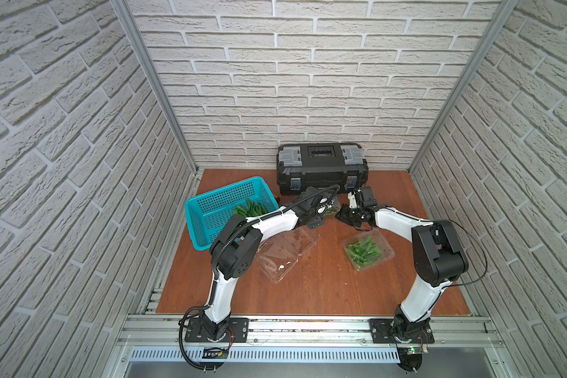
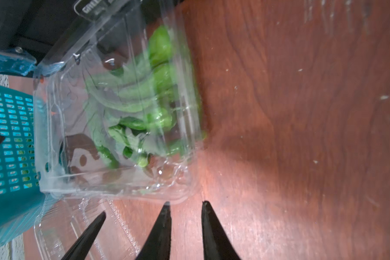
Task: Take small green peppers out of containers
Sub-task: Open the packing box at the center of the board.
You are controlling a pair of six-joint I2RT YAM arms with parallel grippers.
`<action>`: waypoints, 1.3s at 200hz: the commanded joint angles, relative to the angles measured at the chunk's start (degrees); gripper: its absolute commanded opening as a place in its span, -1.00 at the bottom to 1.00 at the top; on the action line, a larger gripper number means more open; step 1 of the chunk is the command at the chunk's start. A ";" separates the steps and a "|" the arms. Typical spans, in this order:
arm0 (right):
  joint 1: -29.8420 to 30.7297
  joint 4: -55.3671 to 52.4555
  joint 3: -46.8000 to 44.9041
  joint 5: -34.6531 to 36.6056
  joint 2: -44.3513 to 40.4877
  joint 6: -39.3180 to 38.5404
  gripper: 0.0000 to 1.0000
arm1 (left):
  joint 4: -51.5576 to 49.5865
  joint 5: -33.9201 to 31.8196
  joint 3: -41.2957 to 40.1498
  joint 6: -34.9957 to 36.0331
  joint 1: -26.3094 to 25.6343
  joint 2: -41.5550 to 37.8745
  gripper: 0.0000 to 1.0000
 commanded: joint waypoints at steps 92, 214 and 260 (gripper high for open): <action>0.97 2.58 -2.47 -1.84 -2.42 -0.98 -0.50 | 5.07 -1.42 3.01 1.90 0.47 1.76 0.95; 1.20 3.12 -3.51 -5.81 -4.23 -1.89 -0.53 | 9.02 0.19 8.77 3.89 1.83 7.89 0.21; 1.26 4.52 -3.78 -5.81 -4.82 -1.26 -0.51 | 5.36 2.27 9.83 2.70 1.06 6.88 -0.83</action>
